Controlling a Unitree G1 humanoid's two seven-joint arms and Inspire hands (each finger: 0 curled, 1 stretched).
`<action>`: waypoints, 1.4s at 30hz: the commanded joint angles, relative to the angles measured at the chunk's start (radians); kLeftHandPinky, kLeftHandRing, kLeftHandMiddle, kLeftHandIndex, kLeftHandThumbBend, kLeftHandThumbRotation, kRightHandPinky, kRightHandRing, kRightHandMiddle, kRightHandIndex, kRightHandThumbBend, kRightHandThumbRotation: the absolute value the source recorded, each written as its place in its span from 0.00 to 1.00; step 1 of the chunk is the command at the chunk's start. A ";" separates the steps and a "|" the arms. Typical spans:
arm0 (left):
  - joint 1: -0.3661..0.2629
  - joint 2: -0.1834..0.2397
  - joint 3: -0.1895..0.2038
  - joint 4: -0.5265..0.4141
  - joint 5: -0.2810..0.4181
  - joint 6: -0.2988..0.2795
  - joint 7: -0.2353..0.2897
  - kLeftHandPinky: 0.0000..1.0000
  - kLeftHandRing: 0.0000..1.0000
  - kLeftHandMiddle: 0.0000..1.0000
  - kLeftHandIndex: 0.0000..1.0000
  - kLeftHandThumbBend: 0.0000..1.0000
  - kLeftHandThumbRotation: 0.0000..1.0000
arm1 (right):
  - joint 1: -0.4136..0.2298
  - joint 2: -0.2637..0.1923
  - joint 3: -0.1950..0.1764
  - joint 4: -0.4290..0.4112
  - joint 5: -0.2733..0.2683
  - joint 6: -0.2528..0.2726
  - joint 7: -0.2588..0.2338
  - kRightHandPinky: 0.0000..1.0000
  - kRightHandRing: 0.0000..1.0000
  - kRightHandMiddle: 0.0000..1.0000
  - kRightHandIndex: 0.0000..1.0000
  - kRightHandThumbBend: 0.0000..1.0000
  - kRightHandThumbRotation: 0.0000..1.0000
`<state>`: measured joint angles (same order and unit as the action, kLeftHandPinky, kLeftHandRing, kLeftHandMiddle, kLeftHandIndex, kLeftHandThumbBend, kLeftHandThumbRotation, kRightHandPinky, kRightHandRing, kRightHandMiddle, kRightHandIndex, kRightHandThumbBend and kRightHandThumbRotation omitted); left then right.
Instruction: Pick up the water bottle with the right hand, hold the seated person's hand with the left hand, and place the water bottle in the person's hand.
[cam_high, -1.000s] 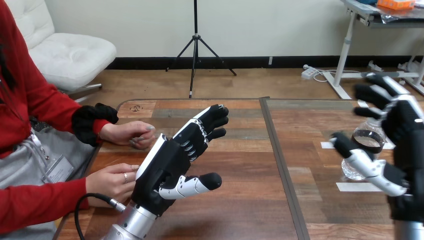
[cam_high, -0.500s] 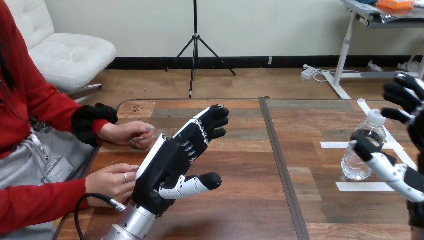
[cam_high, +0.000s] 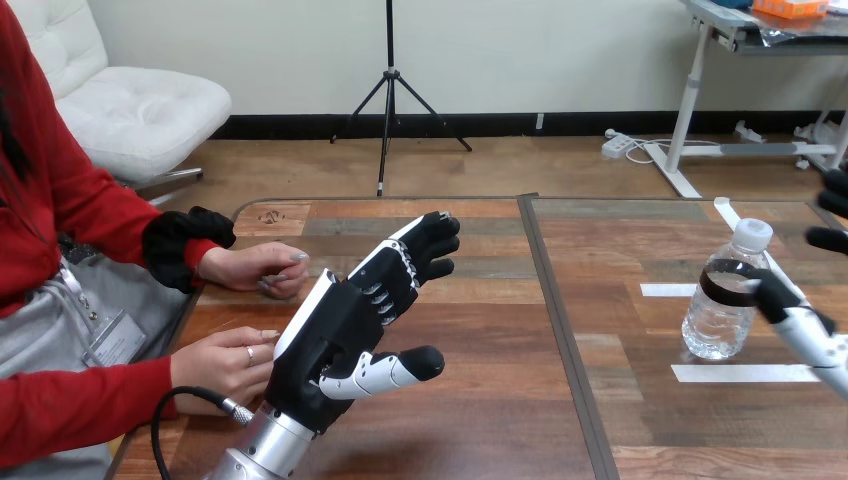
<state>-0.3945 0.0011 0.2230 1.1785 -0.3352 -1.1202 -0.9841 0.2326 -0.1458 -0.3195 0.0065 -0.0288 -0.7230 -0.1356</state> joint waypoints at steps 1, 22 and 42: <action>-0.038 -0.003 0.007 -0.003 -0.003 0.002 -0.003 0.88 0.91 0.91 0.89 1.00 0.49 | -0.055 -0.009 -0.023 0.039 0.021 -0.004 -0.008 0.67 0.80 0.80 0.82 1.00 0.51; -0.038 -0.003 0.013 -0.007 -0.016 0.007 -0.026 0.89 0.92 0.92 0.89 1.00 0.48 | -0.166 -0.093 -0.058 0.337 0.076 0.027 0.035 0.73 0.89 0.89 0.92 1.00 0.57; -0.039 -0.005 0.031 -0.015 -0.042 0.006 -0.066 0.88 0.91 0.92 0.89 1.00 0.47 | -0.360 -0.185 -0.040 0.746 0.058 0.027 0.043 0.82 0.92 0.92 0.95 1.00 0.60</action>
<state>-0.3945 -0.0011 0.2355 1.1784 -0.3491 -1.1136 -1.0413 -0.0078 -0.2843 -0.3737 0.6620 0.0623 -0.6793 -0.0767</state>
